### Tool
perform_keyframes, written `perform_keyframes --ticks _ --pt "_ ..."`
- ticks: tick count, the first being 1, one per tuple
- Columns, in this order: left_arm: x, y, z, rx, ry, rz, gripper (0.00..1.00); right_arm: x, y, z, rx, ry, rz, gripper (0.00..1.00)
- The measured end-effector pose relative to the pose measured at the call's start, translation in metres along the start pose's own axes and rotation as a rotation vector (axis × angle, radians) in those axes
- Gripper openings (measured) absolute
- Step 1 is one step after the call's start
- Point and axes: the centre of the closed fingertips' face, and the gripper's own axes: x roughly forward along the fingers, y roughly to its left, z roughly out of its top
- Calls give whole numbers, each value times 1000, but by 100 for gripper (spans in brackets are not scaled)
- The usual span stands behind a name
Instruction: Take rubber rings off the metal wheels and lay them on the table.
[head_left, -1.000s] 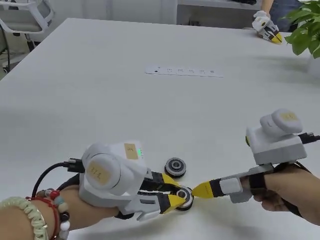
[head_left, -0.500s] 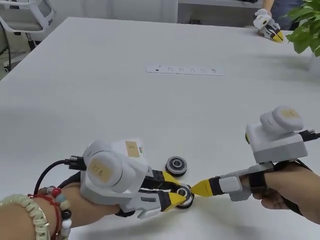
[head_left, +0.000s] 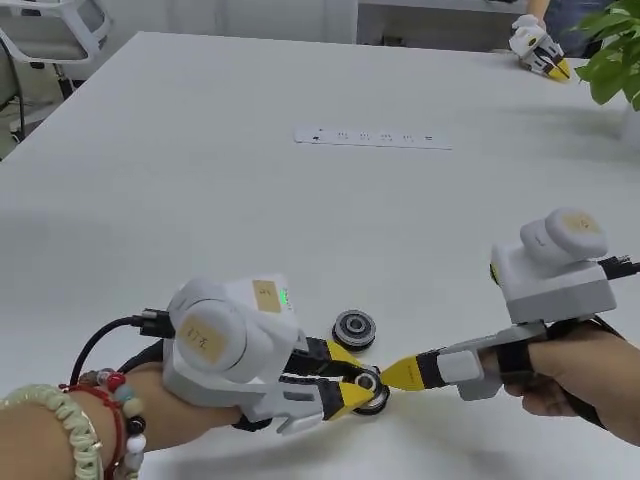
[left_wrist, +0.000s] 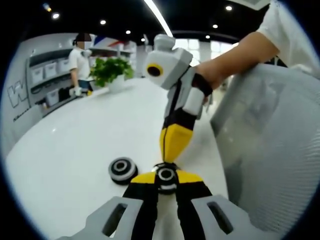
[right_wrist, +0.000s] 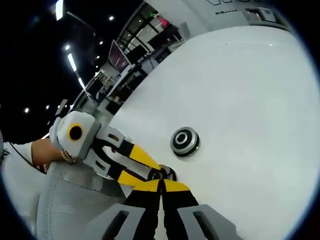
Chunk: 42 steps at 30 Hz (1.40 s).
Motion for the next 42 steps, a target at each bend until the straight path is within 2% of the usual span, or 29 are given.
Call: perform_keyframes --ticks 15,21,22,23,24,25,27,28,30,32,40,42 --pt "0 1 0 -1 -1 1 13 1 3 2 7 -2 16 0" --pt "0 1 0 -2 -2 1 13 2 7 4 7 -9 41 0" --pt "0 1 0 -3 -2 2 13 3 13 5 18 -15 68 0" --pt "0 1 0 -5 -3 3 13 2 29 12 33 -48 164 0" --pt "0 1 0 -5 -3 3 13 0 38 21 76 -90 209 0" --pt "0 1 0 -5 -3 4 13 -1 37 15 106 -40 186 0" --pt "0 1 0 -5 -3 5 13 4 24 12 18 -36 113 0" --pt "1 1 0 -5 -3 5 13 3 23 12 53 -29 123 0" --pt "0 1 0 -6 -3 6 13 2 19 12 58 -34 114 0" --pt "0 1 0 -6 -2 6 13 1 13 10 52 -26 81 0" --pt "0 0 0 -8 -3 6 14 2 9 8 36 -17 57 0" --pt "0 0 0 17 7 8 14 2 8 8 33 -18 47 0"
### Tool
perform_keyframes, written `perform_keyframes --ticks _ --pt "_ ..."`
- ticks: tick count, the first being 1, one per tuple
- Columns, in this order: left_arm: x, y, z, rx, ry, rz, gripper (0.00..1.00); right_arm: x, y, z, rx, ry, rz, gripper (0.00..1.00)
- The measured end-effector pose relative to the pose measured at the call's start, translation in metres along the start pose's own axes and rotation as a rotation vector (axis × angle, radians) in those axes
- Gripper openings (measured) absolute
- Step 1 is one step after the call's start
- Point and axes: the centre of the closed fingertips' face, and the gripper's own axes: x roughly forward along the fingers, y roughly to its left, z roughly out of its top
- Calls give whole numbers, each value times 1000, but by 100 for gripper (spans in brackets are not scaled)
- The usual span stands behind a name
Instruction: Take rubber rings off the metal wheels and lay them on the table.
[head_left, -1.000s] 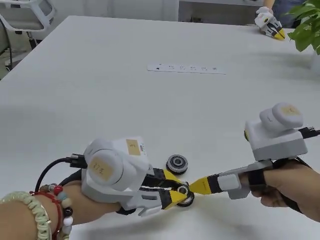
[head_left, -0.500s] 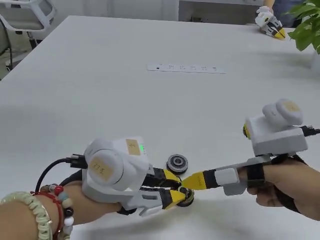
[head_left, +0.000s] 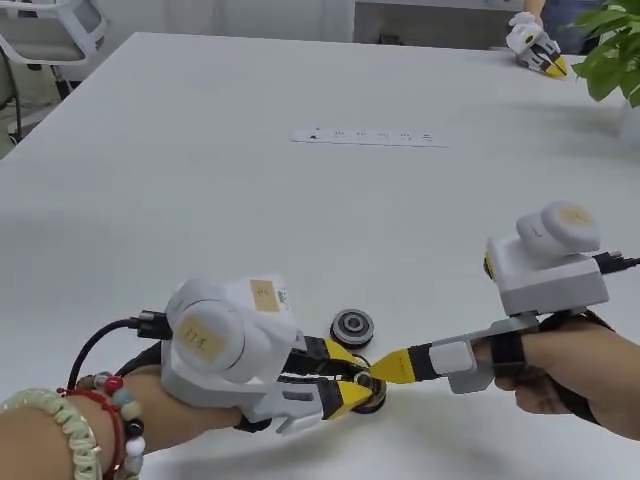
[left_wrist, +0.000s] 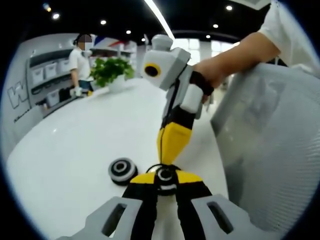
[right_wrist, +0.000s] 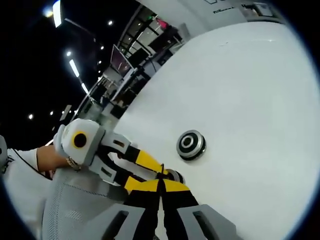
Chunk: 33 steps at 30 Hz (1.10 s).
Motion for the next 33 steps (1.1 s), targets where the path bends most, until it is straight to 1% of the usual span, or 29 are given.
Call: perform_keyframes --ticks 1,2,4,6,9,11,14,16,18,21,25,27,29,31,32,33 --pt "0 0 0 37 11 5 14 0 0 0 -1 -1 -1 0" --pt "0 -1 1 45 11 7 14 -1 1 1 -7 -4 3 0" --pt "1 -1 2 46 15 11 15 -1 1 2 -9 -12 3 0" --pt "1 0 1 26 15 7 15 -1 1 2 -8 -11 3 0" --pt "0 3 2 19 13 14 16 -1 0 1 -12 -5 -2 0" --pt "-1 2 1 25 22 9 16 -1 0 0 -14 -3 -1 0" --pt "-2 1 2 58 35 3 15 -1 0 0 -14 -1 -2 0" --pt "-3 1 3 63 35 3 16 -1 -1 1 -17 -3 -4 0" --pt "-6 1 8 59 27 1 17 -3 -1 3 -15 -12 -4 0" --pt "-10 3 13 25 8 5 19 -4 -1 5 -16 -22 -7 0" --pt "-17 5 18 0 -14 9 26 -7 -1 9 -14 -43 -10 0" --pt "-20 4 20 4 -18 9 28 -9 -1 11 -17 -52 -15 0" --pt "-23 4 25 13 -27 9 30 -10 -1 13 -16 -60 -14 0" --pt "-24 0 34 -28 -53 -9 36 -11 0 15 -15 -69 -14 0" --pt "-24 -1 39 -25 -65 -12 40 -11 0 16 -16 -72 -13 0" --pt "-25 -3 44 -13 -74 -13 42 -11 0 17 -17 -75 -14 0"
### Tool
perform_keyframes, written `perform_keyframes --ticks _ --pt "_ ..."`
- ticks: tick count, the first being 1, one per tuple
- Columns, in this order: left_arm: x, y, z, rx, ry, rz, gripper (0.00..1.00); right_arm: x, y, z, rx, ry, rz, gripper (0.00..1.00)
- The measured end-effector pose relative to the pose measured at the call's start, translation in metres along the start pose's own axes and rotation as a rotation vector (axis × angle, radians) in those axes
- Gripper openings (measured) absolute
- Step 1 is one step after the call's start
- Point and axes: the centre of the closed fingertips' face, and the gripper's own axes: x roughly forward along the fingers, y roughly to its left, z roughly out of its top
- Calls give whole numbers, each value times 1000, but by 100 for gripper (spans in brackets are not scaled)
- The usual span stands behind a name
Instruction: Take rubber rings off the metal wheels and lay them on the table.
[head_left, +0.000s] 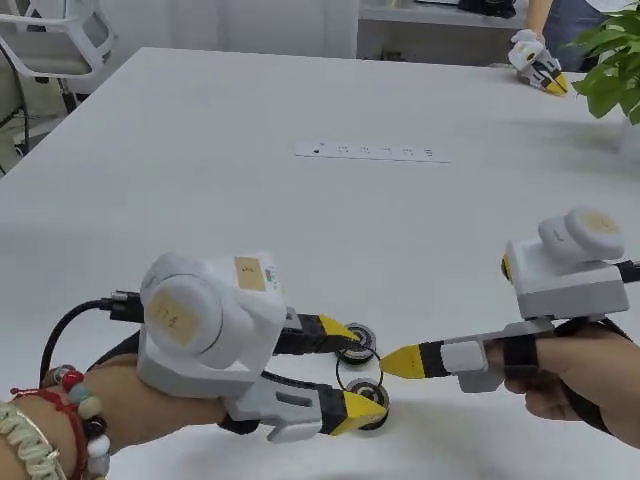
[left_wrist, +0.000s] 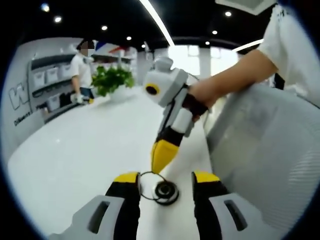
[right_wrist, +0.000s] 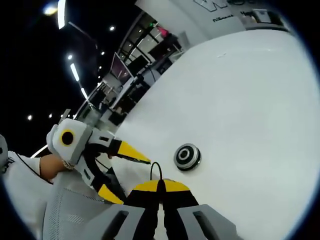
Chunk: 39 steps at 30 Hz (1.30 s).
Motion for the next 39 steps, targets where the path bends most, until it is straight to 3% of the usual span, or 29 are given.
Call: perform_keyframes --ticks 7,11,17,23,32,39 --pt "-2 -6 24 33 -35 -16 50 -3 2 6 -15 -19 -3 0" --pt "-6 -9 29 59 -8 -35 58 -4 5 10 -31 -30 -1 0" --pt "-21 -5 45 75 -28 -16 63 -6 9 14 -58 -38 2 0" --pt "-39 1 49 70 -27 32 68 -6 15 19 -67 -56 21 0" --pt "-70 5 28 37 25 101 72 -6 21 24 -72 -73 45 0" --pt "-94 8 10 -19 27 173 73 -4 24 23 -100 -71 45 0"
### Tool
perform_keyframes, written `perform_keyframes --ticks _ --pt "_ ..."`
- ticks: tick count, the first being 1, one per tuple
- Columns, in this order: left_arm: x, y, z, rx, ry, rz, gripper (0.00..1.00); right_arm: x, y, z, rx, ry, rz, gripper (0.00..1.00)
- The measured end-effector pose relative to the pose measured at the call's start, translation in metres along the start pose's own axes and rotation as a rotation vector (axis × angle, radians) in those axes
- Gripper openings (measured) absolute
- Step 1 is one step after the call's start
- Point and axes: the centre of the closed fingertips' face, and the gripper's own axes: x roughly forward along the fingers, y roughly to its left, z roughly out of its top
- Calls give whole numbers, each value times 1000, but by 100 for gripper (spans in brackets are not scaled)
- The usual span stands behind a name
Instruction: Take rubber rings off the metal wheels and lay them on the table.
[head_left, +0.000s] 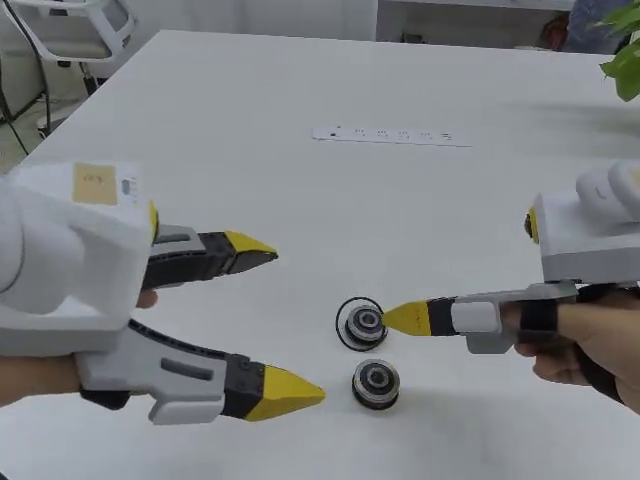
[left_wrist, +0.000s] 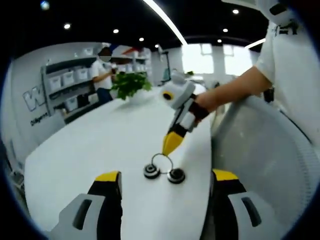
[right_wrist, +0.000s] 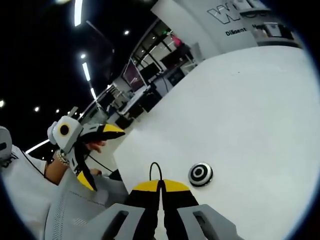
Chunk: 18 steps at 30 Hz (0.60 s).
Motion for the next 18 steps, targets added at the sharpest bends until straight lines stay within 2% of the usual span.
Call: perform_keyframes --ticks 11,18 --pt "-27 5 -26 -93 -8 98 74 6 7 -5 -17 15 23 0" --pt "-27 -2 -37 -135 -11 111 77 13 16 -9 -50 27 49 0"
